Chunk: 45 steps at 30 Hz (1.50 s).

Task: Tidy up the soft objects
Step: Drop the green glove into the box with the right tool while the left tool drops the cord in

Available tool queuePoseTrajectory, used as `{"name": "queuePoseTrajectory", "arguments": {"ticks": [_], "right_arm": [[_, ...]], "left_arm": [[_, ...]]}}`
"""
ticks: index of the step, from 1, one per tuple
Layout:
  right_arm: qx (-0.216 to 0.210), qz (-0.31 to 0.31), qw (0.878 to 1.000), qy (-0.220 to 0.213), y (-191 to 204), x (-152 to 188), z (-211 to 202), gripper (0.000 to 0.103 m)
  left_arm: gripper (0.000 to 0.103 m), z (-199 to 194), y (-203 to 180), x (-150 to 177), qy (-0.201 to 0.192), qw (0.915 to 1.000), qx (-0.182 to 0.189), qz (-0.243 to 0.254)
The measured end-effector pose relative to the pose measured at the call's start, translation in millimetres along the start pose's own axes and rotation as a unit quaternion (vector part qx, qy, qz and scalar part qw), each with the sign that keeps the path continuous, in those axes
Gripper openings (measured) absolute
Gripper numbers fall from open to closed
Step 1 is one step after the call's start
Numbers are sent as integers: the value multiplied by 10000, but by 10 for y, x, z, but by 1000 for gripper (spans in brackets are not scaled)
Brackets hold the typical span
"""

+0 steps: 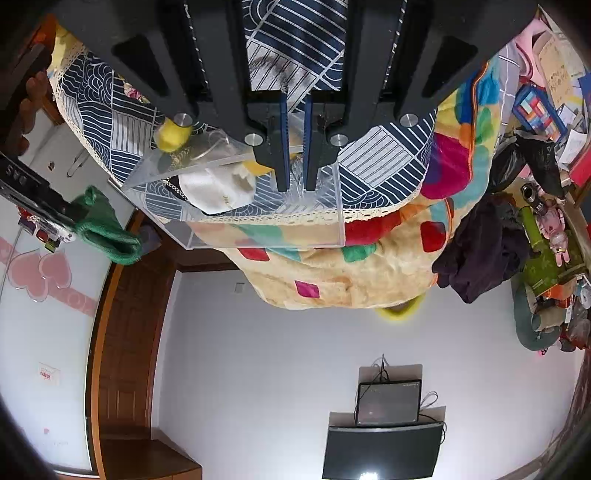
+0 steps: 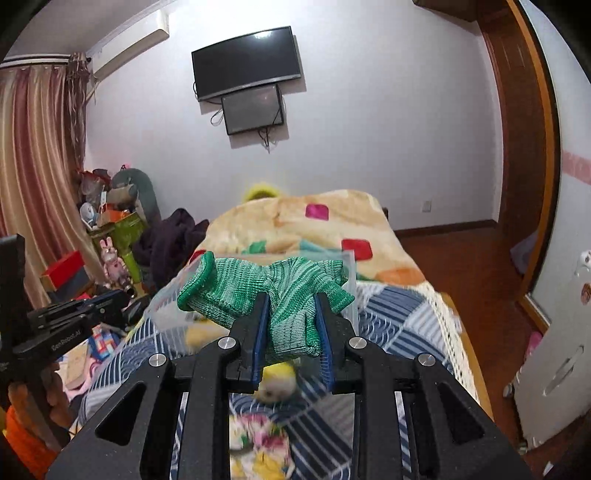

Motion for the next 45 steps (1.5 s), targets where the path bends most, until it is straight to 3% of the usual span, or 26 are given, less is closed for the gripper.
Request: {"name": "queuePoseTrajectory", "arguments": {"ticks": [2,6,8,15,17,20,22,29,34,37,42,45], "right_arm": [[51,-17,10000,14,-8,-20,57,22],[48,39,9998,167,-38,19,218,22],[18,79,9996,272,-54,60,294,22],[34,36,9976,685,-81,170,564,22],[-2,22,9969,792,-78,198,633,22],[-56,-41,9951,982,-55,257,725,22],[-88,-84,9940,1083,-31,310,750,22],[-33,-190,9933,1143,-41,328,667,25],[-61,-106,9941,1079,-92,323,574,41],[-95,-82,9948,1014,-96,316,501,43],[-158,-115,9958,898,-23,311,396,51],[-222,-155,9960,851,32,349,332,54]], "left_arm": [[7,59,16,81,210,9997,83,-29],[25,222,75,402,677,9977,-3,40],[29,281,89,552,838,9964,-62,107],[31,481,177,1059,1568,9875,-123,55],[30,472,190,1068,1481,9889,-110,3],[11,486,156,1077,1533,9882,-9,-50],[7,485,141,1083,1499,9887,-54,20],[5,299,72,958,1164,9931,-81,127],[5,92,2,644,741,9972,35,84],[5,23,-76,436,474,9988,62,128],[5,104,-180,121,177,9996,3,211],[5,279,-195,46,225,9995,-80,220]]}}
Point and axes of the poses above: each gripper's, at about its wrist camera, not at the fingertips, and z roughly the way its jaws point, y to its left, x to its underside, the point moved 8 cm from there along z, roughly the way its jaws point, and after that the axes turned 14 degrees about -z, right-handed, at the moved point
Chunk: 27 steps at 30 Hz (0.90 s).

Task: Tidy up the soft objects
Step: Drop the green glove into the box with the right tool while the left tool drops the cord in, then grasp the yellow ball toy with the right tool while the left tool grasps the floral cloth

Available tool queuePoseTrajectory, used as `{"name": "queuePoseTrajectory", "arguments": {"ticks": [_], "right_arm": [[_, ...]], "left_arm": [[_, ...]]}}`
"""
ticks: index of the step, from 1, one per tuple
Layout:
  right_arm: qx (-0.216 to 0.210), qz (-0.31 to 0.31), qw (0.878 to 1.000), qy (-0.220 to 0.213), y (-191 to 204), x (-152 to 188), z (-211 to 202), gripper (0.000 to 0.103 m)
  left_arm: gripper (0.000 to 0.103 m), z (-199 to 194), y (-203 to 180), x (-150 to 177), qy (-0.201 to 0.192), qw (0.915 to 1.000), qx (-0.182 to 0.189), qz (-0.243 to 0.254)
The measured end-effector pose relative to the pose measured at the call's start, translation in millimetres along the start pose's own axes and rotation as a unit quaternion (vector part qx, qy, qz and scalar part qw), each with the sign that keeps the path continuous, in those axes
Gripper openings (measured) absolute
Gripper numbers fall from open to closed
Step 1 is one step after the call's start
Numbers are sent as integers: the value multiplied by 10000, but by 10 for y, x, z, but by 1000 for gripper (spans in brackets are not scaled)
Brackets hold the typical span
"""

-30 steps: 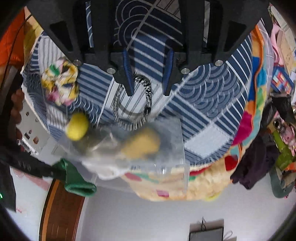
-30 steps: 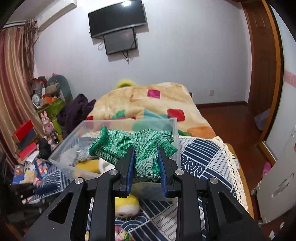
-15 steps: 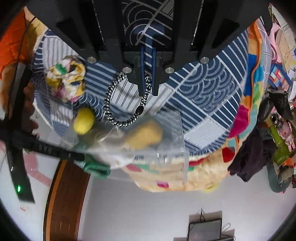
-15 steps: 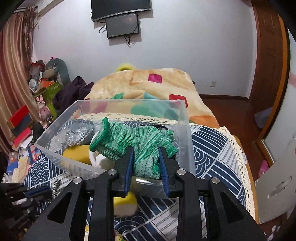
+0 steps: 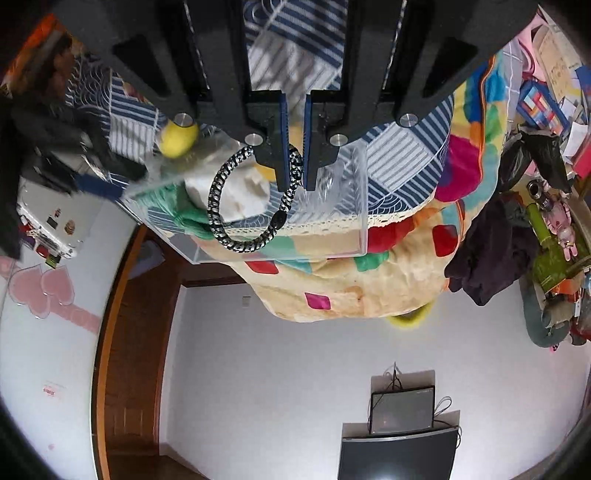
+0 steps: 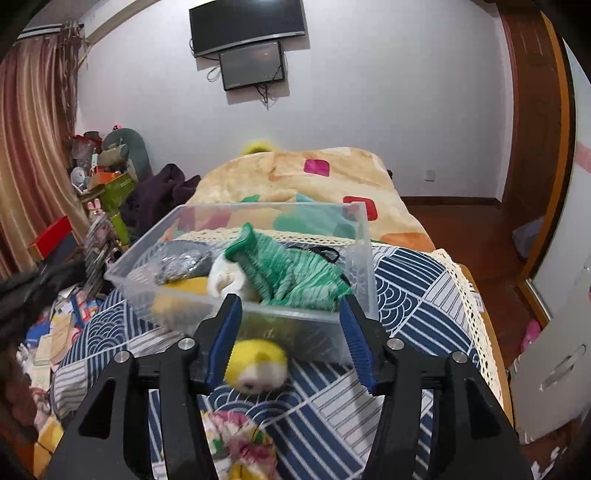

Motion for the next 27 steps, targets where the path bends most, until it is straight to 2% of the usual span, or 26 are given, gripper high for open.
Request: {"name": "queuePoseTrajectory", "arguments": {"ticks": [7,10,16,19,20,21,22,24,27], "right_arm": [[-345,-206,9990,184,226,173,80,54],[-449,-303,9977,409,285,275,217,54],[-593,-249,9954,711,337,377,434,54],[-642,-166,9950,742,333,391,480,52],[-639,-150,9952,733,334,395,484,50],[-620,-157,9953,724,334,392,487,41],[-611,-170,9955,710,341,394,473,40],[-599,-174,9961,632,348,375,429,40],[-478,-181,9975,485,325,338,310,39]], "left_arm": [[5,339,35,50,224,9993,-284,41],[6,451,69,117,430,9987,-260,-25],[10,368,65,139,357,9992,-192,-51],[19,282,37,164,306,9994,-159,-19],[23,250,22,172,290,9995,-139,-16],[28,228,3,184,290,9995,-114,-13],[31,190,-10,198,279,9996,-78,-13],[37,133,-32,216,255,9997,-46,-6],[42,54,-82,277,294,9995,65,-11]]}}
Point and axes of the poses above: each gripper's, at about its wrist camera, not at the fingertips, and z roughly the way its jaws point, y to its left, x to its underside, the point moved 8 cm from there along z, roughly the way its jaws point, and after that the axes turned 14 degrees about -z, right-handed, at the moved point
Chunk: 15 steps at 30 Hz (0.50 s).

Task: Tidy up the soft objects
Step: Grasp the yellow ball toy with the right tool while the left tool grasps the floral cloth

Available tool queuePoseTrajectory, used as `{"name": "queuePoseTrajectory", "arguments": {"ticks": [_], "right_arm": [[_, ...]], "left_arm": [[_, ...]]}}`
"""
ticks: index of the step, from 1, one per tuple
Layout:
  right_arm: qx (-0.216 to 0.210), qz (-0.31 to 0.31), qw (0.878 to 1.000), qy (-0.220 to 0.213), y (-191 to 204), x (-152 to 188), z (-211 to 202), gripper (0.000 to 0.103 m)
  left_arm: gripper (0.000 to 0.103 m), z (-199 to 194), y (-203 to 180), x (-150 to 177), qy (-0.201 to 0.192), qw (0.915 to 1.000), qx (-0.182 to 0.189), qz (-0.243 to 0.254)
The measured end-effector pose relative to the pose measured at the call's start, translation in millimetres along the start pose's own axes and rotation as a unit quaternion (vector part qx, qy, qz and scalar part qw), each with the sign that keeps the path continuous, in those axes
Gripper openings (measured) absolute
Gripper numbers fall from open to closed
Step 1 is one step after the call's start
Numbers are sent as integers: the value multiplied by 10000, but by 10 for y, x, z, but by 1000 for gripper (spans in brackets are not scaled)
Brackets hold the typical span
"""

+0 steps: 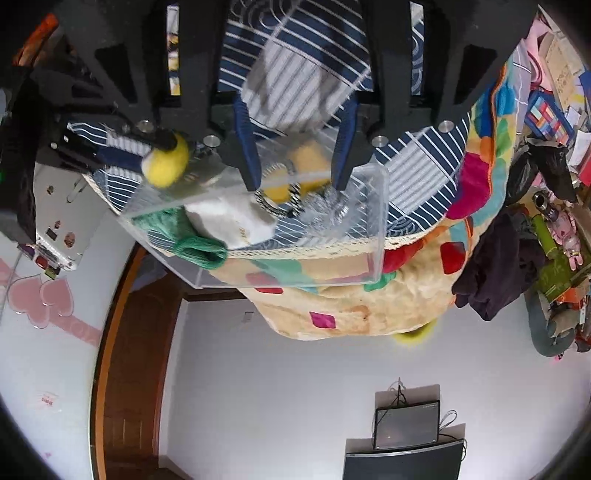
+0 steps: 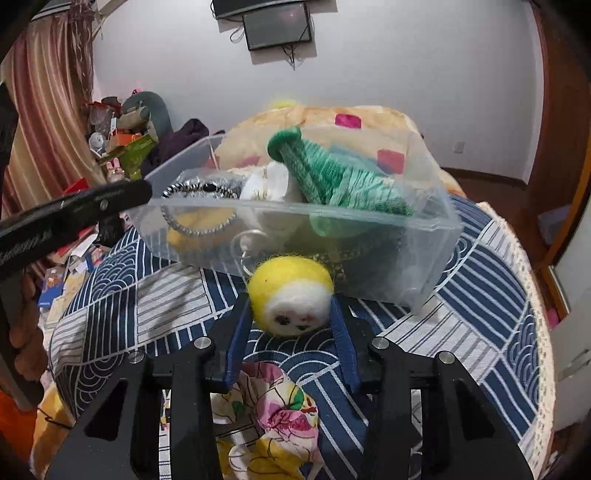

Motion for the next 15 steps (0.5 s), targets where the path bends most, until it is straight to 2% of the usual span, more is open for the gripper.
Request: {"name": "queuePoseTrajectory", "arguments": {"ticks": [7,11,15], "right_arm": [[228,220,9991,-289,-126,67,-314,39],[486,200,9981,-314,-208,137,-435,39],[475,317,9979,-317,-276,191,-491,39]], "left_arm": [[48,-61,-222,317,307,9989,301,196],[54,-33,-343,577,574,9970,457,243],[57,37,-461,820,872,9940,551,355]]}}
Point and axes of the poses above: each gripper's, at about its wrist camera, not at the fingertips, and z roughly the way its jaws point, y to its left, x to its underside, the point moved 8 cm from there along z, roughly the way its jaws point, and after that the axes turned 14 degrees about -z, right-handed, at the moved point
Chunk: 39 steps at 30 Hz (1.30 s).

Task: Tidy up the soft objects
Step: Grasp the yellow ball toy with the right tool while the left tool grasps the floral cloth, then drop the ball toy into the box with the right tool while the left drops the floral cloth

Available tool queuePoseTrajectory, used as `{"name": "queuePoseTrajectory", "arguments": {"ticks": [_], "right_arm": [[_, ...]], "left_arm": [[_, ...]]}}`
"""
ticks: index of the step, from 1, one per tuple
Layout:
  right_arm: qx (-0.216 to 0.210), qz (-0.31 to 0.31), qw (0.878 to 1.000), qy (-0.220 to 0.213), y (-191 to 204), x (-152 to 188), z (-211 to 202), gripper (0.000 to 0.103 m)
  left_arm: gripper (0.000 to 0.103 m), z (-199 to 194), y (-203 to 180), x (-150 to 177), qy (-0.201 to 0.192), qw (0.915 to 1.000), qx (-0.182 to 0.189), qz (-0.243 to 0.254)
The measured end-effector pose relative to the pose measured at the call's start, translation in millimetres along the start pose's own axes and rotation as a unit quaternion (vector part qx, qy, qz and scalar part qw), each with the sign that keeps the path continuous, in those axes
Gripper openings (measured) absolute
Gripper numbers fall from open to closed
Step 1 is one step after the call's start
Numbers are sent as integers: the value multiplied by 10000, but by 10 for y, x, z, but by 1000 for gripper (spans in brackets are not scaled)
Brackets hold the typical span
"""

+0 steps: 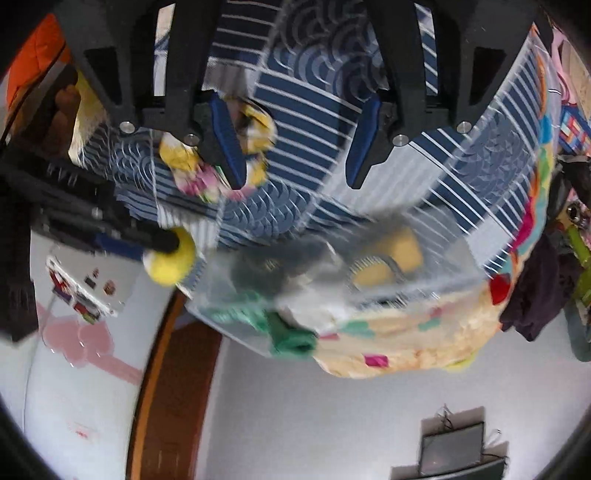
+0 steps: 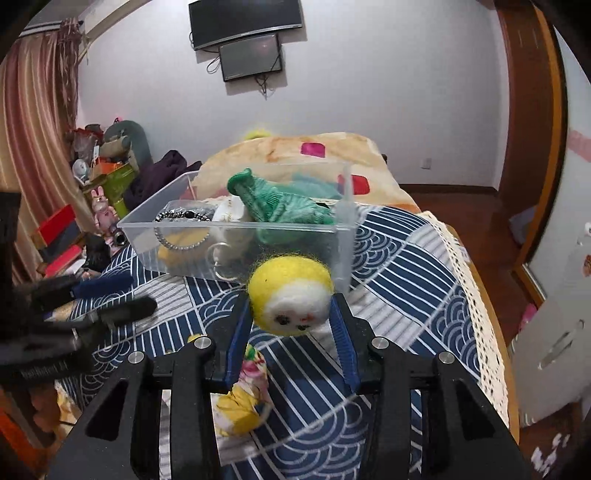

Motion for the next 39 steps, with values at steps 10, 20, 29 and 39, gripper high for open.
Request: {"name": "queuePoseTrajectory", "arguments": {"ticks": [10,20,29,39], "right_arm": [[-12,51,10000,-37,-46,51,-91,39],[-87,-50,9999,-89,50,-18,-117,39],[85,-249,9989,-376,58,-313,-238,39],[176,-413,9954,-848,67,-814,-228,39]], "left_arm": [[36,208,-150,257,307,9994,146,70],[7,31,-93,131,53,9999,87,116],[7,-253,161,-349,-580,9982,-72,-153],[7,-638,356,-1082,-1567,9866,-285,-351]]}}
Point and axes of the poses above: each gripper's, at about its wrist camera, not at the fingertips, and z roughly the way its jaws point, y to its left, x to its underside, the point moved 8 cm from there along z, roughly the way its jaws point, and after that the axes turned 14 degrees about -z, right-handed, at the moved point
